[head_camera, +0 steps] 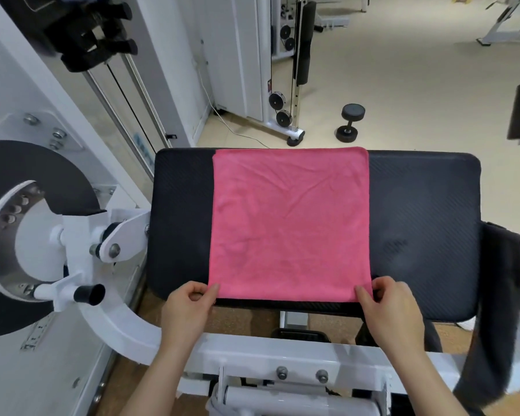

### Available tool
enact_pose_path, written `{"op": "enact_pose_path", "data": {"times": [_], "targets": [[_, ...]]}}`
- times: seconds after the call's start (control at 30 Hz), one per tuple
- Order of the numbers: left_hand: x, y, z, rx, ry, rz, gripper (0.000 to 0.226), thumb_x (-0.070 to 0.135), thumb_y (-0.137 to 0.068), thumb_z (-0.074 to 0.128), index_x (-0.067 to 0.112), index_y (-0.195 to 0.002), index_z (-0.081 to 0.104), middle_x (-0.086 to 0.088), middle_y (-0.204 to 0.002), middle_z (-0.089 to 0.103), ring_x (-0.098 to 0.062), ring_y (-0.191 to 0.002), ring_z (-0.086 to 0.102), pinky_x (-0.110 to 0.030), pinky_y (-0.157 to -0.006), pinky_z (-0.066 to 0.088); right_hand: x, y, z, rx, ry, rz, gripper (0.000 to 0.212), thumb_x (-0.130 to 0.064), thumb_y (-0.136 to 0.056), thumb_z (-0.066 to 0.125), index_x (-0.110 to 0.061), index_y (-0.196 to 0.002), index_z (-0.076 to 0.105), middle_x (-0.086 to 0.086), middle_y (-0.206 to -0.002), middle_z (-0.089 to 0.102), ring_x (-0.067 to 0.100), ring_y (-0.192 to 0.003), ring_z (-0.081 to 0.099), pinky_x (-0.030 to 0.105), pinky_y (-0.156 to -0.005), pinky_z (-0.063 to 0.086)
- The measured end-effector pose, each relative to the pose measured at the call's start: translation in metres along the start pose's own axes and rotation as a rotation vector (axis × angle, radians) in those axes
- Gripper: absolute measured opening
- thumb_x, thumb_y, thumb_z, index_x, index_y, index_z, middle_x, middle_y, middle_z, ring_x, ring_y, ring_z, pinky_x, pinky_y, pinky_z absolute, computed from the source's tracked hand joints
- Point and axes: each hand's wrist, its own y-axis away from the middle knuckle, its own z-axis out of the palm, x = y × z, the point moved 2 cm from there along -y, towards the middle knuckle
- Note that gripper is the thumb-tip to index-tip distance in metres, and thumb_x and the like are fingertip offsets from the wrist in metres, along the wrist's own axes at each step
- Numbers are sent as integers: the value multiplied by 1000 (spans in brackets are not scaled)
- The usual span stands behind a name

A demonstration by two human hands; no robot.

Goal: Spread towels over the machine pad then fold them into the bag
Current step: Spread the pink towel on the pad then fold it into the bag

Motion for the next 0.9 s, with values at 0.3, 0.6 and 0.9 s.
{"op": "enact_pose_path", "data": {"times": [0.3,0.6,0.9], "targets": [[-2,-5,4,132,58,-8,18,21,-82,76,18,-75,59,-2,-69,66,-24,-71,64,-43,-69,54,7,0,-8,36,-185,61,28,-23,-86,70,-13,-69,51,3,-62,62,19,-63,56,33,-56,39],[23,14,31,-68,-630,1038,9,11,-78,75,14,-84,69,3,-85,58,-15,-77,53,-29,-61,48,-24,5,-1,181,107,-778,19,-4,-73,80,-4,-87,67,8,-88,58,27,-72,54,35,-53,47],[12,-2,48,-170,-727,1254,21,10,-76,77,15,-93,66,-1,-93,62,-21,-83,59,-36,-63,49,-29,11,39,22,420,-1243,19,-24,-87,60,-16,-103,67,5,-113,64,26,-103,61,37,-76,47]]}}
